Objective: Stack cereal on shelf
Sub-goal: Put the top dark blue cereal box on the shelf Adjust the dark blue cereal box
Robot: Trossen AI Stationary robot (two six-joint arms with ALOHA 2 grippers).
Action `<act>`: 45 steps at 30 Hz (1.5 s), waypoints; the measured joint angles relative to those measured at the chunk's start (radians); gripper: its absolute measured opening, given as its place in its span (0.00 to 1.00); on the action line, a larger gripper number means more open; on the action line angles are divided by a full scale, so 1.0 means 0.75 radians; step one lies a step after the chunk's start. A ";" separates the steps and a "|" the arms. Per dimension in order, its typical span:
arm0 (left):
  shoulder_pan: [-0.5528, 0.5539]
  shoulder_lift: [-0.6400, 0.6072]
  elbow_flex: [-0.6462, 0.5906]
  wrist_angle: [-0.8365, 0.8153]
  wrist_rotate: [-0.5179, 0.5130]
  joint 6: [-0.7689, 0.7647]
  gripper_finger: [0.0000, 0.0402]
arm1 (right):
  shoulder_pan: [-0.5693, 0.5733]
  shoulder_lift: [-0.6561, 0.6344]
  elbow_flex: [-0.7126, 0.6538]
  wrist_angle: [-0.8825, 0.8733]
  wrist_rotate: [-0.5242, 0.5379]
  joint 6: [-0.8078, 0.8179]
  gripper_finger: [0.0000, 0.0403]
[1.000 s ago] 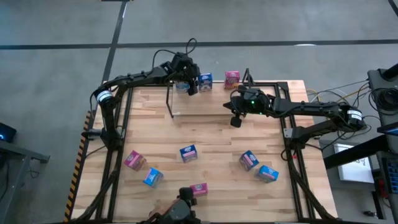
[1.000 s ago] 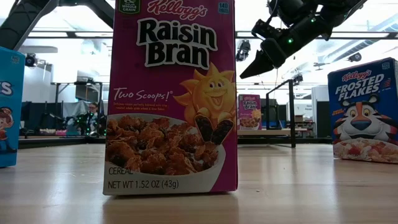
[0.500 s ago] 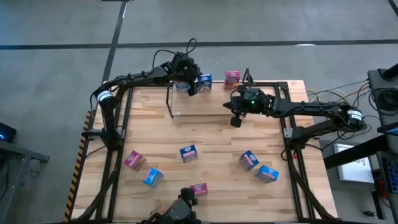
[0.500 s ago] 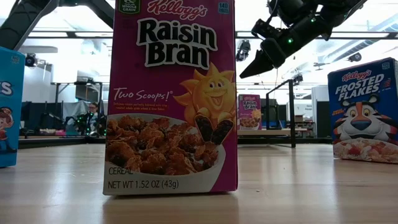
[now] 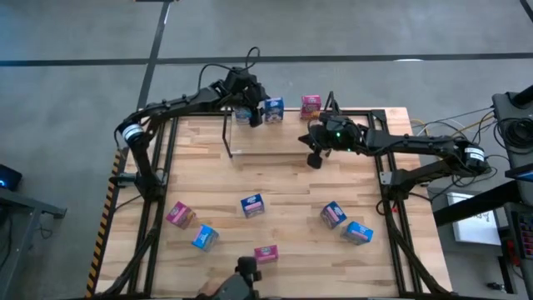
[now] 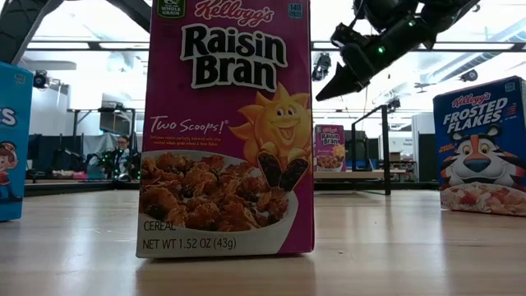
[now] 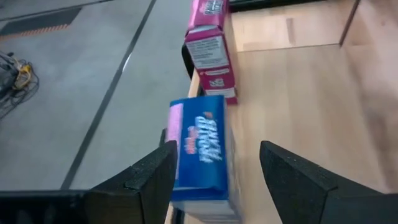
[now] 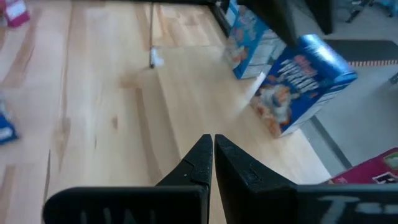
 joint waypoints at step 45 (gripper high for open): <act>-0.185 -0.811 -0.605 0.264 -0.012 -0.384 0.47 | -0.473 0.883 1.088 -0.503 -0.344 -0.344 0.02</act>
